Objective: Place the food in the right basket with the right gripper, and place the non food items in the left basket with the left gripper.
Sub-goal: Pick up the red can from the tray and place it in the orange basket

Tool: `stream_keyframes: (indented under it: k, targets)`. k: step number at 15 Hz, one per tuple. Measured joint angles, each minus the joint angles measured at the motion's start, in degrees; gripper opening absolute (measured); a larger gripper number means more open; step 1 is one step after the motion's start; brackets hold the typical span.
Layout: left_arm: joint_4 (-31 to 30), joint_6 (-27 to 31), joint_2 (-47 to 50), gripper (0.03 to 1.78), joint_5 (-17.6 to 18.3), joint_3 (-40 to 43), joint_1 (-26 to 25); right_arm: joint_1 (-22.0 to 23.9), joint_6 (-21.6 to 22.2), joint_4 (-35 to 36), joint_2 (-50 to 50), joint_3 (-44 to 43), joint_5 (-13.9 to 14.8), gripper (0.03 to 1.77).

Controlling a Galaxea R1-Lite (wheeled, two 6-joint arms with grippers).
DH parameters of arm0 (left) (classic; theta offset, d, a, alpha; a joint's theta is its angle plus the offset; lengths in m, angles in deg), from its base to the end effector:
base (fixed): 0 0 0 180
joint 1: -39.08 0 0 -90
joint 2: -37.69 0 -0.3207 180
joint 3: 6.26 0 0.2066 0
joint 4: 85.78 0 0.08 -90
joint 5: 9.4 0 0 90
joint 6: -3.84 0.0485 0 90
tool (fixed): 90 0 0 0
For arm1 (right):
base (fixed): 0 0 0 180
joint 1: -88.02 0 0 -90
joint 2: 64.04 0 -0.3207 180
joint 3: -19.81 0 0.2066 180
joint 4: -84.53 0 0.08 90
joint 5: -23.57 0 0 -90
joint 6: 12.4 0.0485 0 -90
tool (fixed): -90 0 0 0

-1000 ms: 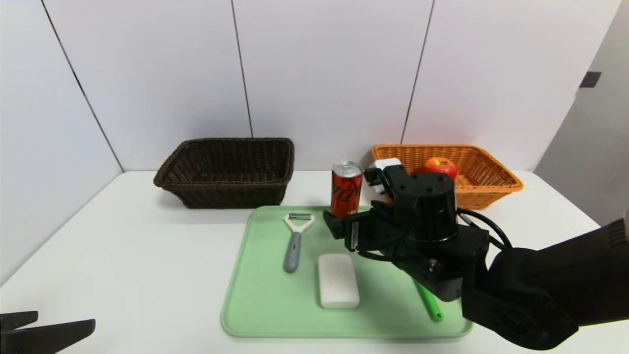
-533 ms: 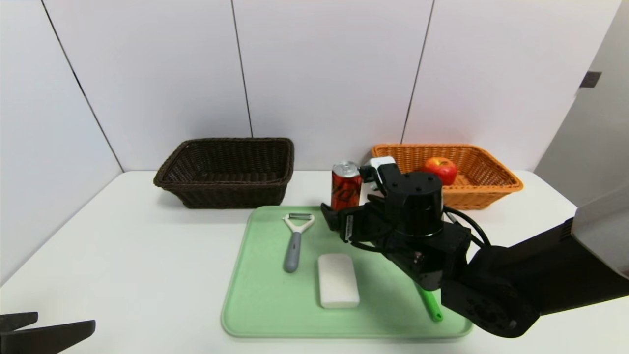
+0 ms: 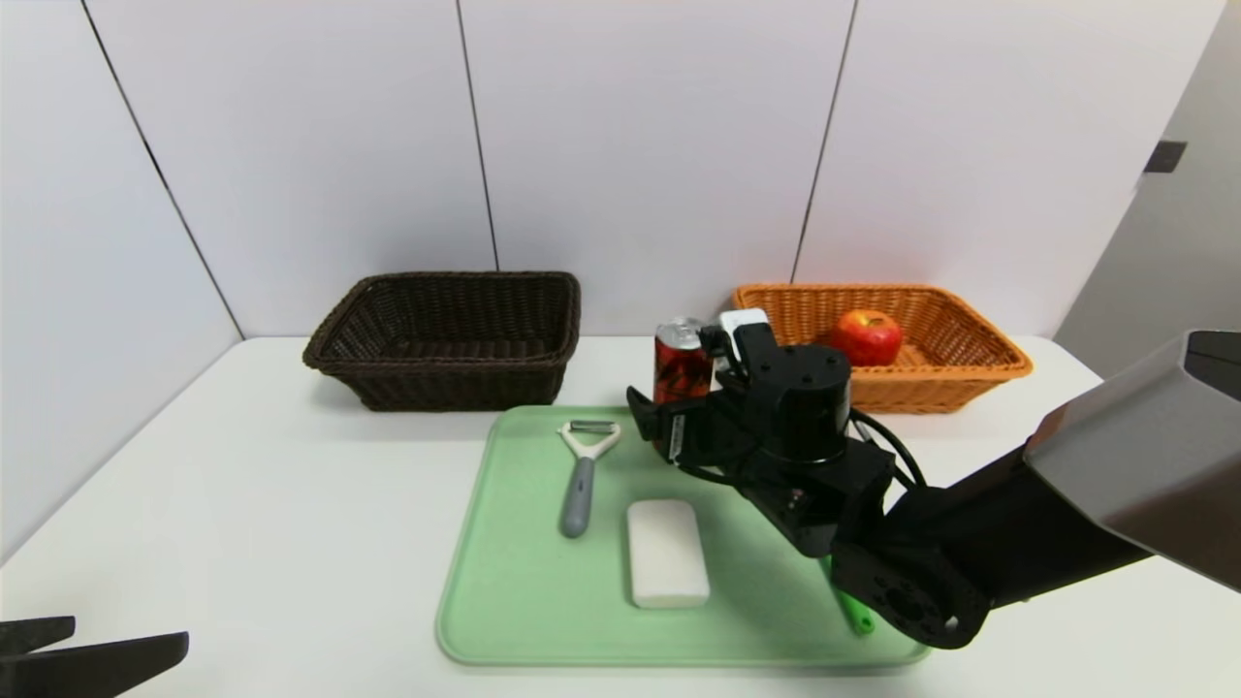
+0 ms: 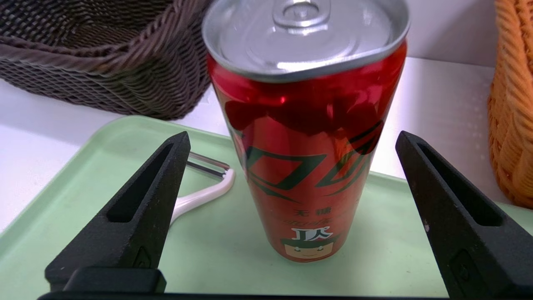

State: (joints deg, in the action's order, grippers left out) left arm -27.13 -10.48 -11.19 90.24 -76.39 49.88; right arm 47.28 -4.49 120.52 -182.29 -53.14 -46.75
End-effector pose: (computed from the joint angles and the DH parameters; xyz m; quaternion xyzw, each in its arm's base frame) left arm 0.0802 -0.0236 0.2388 -0.1130 0.3390 -0.1268 0.9253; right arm 0.3297 0.2625 0.1153 0.0268 0.0825 0.1769 0.9804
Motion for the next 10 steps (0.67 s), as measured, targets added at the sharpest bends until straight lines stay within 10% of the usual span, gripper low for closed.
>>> stream_keyframes:
  k: [5, 10]
  targets:
    - [0.1, 0.0, 0.0, 1.69, 0.0, -0.1, 0.0, 0.7, 0.0, 1.5, -2.2, -1.5, -0.1, 1.70]
    - [0.1, 0.2, 0.0, 1.69, 0.0, -0.2, 0.0, 1.1, 0.2, 2.1, -3.1, -1.7, -0.3, 0.98]
